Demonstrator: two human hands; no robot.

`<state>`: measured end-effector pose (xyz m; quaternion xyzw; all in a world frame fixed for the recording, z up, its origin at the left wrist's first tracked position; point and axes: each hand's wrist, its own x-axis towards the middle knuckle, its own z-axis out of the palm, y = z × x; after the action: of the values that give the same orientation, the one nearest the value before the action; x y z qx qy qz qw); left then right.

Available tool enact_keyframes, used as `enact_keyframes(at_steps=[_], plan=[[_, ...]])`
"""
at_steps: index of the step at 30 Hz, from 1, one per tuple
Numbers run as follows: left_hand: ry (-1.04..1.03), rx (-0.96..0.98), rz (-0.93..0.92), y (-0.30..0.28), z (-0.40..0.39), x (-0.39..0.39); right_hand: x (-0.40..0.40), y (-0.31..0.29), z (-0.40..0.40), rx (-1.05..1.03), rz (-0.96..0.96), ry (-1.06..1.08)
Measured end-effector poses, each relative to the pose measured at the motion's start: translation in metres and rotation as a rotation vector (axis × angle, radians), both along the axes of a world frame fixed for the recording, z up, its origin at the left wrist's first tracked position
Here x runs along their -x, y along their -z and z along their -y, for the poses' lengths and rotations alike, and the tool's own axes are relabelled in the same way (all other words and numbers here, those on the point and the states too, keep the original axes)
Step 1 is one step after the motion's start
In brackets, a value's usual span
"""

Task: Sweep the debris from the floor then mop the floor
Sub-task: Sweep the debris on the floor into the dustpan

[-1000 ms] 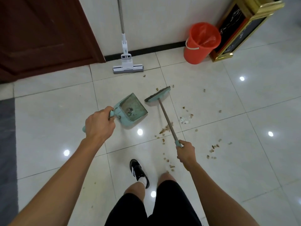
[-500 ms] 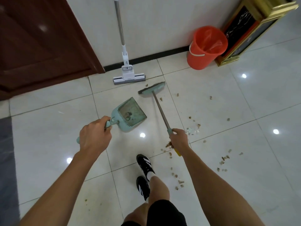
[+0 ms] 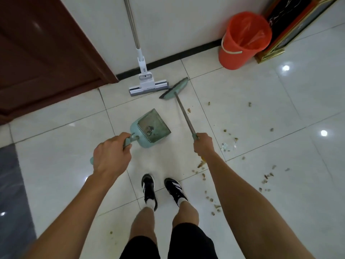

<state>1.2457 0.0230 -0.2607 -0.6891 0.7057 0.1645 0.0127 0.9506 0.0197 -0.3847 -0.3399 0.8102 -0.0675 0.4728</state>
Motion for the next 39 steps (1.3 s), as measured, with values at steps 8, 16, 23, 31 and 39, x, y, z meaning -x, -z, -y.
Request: enact_keyframes(at_steps=[8, 16, 23, 31, 39], plan=[[0.176, -0.091, -0.01, -0.004, 0.025, -0.007, 0.022, -0.018, -0.09, -0.115, -0.155, 0.042], [0.422, -0.076, -0.038, -0.007, 0.033, 0.024, 0.024, -0.047, -0.19, -0.232, -0.197, 0.232], [0.537, -0.075, 0.019, -0.013, 0.024, 0.076, 0.023, -0.059, -0.237, -0.258, -0.209, 0.3], [0.664, -0.024, -0.008, -0.019, -0.001, 0.138, 0.052, -0.069, -0.296, -0.313, -0.248, 0.36], [0.736, -0.004, 0.068, -0.029, -0.022, 0.181, 0.055, -0.078, -0.348, -0.177, -0.175, 0.487]])
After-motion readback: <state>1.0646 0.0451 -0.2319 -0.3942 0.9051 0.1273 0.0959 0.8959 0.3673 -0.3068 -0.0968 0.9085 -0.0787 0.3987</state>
